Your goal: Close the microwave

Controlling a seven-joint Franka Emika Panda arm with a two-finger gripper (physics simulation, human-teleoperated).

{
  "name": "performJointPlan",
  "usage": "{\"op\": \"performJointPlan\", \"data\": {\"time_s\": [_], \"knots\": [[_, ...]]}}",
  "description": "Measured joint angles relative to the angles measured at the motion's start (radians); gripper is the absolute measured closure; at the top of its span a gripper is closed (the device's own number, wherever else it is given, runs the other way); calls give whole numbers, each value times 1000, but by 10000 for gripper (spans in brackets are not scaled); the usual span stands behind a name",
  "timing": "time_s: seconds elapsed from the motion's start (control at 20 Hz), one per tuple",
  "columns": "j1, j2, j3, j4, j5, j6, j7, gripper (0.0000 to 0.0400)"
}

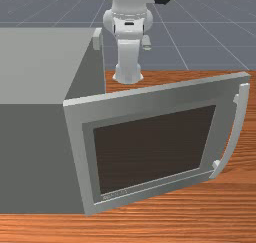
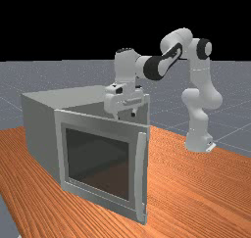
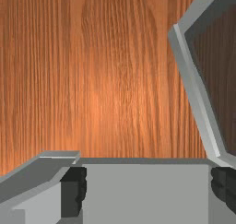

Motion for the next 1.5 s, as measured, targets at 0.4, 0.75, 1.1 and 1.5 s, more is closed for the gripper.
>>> {"op": "performJointPlan", "data": {"time_s": [0.4, 0.75, 1.1, 1.5], "knots": [[3, -23, 0, 28, -3, -32, 21, 0], [48, -15, 27, 40, -10, -37, 142, 0], [70, -9, 43, 74, -10, -76, 132, 0], [70, 89, 41, 238, -12, -145, 127, 0]]}}
